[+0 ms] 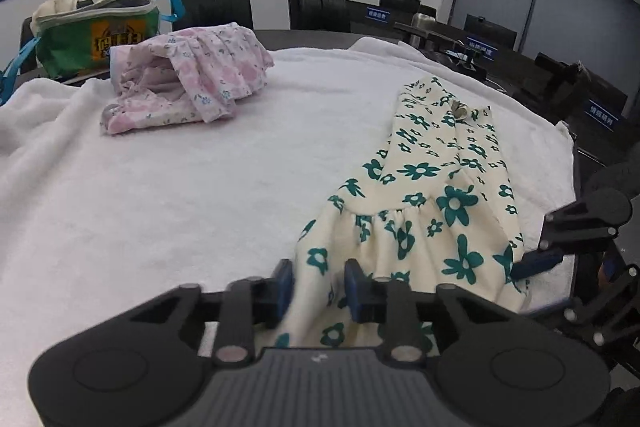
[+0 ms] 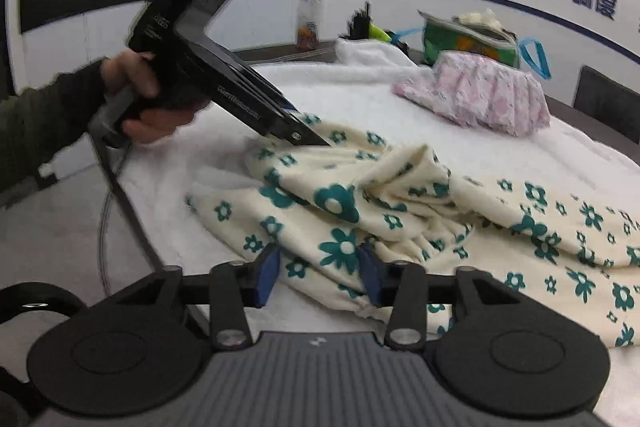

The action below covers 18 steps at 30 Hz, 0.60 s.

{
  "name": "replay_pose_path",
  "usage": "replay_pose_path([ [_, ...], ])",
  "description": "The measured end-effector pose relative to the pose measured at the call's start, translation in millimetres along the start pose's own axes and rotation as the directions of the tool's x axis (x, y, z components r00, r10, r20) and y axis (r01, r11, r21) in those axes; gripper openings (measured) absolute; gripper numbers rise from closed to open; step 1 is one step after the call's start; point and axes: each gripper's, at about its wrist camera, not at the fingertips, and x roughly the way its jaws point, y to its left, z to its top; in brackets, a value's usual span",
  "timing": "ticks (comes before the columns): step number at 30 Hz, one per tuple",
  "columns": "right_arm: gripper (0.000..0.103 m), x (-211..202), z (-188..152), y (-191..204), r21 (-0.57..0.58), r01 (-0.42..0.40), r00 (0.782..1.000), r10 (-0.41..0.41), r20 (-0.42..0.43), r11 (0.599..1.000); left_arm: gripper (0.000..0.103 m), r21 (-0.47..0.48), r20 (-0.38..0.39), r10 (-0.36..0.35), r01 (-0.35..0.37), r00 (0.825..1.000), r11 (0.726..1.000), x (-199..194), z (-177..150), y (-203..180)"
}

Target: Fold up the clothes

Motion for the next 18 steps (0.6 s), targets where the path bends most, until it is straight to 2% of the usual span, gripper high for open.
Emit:
replay_pose_path([
  [1,0.020,1,1,-2,0.020,0.000,1.000,0.000,-0.002,1.000,0.007,0.004,0.002,-0.001,0.001,1.000,1.000,-4,-2,-5],
  [2,0.010,-1,3,-3,0.030,-0.004,1.000,0.004,-0.003,1.000,0.006,0.010,0.006,-0.002,0.002,1.000,1.000,-8,-4,-10],
  [5,0.007,-15,7,-6,-0.004,-0.038,0.999,0.038,-0.021,0.999,0.007,0.026,0.019,-0.004,0.004,1.000,1.000,-22,-12,-28],
  [7,0.007,-21,7,-11,0.010,-0.049,0.999,0.049,-0.024,0.999,0.011,0.036,0.030,0.033,-0.034,0.999,0.999,-25,-18,-38],
  [8,0.009,-22,7,-14,0.017,-0.051,0.998,0.052,-0.031,0.999,0.016,0.046,0.032,0.042,-0.043,0.999,0.998,-27,-20,-39],
  [9,0.013,-24,6,-13,0.007,-0.050,0.998,0.051,-0.030,0.999,0.030,0.056,0.033,0.046,-0.048,0.998,0.997,-28,-22,-40],
  [10,0.016,-25,5,-11,-0.017,-0.047,0.999,0.047,-0.024,0.999,0.036,0.066,0.034,0.051,-0.054,0.998,0.996,-29,-24,-40],
  [11,0.025,-28,5,-7,-0.041,-0.047,0.999,0.046,-0.014,0.998,0.046,0.062,0.045,0.046,-0.049,0.998,0.997,-33,-25,-39],
  [12,0.039,-30,4,-3,-0.062,-0.051,0.999,0.051,0.000,0.997,0.050,0.055,0.058,0.040,-0.043,0.997,0.998,-37,-27,-38],
  [13,0.043,-34,3,-1,-0.079,-0.052,0.998,0.053,0.016,0.995,0.050,0.039,0.065,0.053,-0.056,0.996,0.998,-41,-27,-37],
  [14,0.045,-38,2,1,-0.095,-0.048,0.998,0.051,0.031,0.994,0.051,0.021,0.070,0.070,-0.072,0.995,0.997,-44,-26,-36],
  [16,0.045,-48,1,-8,-0.080,0.019,0.999,-0.015,0.049,0.997,0.055,-0.014,0.078,0.105,-0.104,0.991,0.994,-51,-26,-35],
  [18,0.046,-60,-2,-25,-0.031,0.109,0.993,-0.107,0.059,0.994,0.075,-0.050,0.109,0.122,-0.117,0.986,0.992,-58,-29,-35],
])
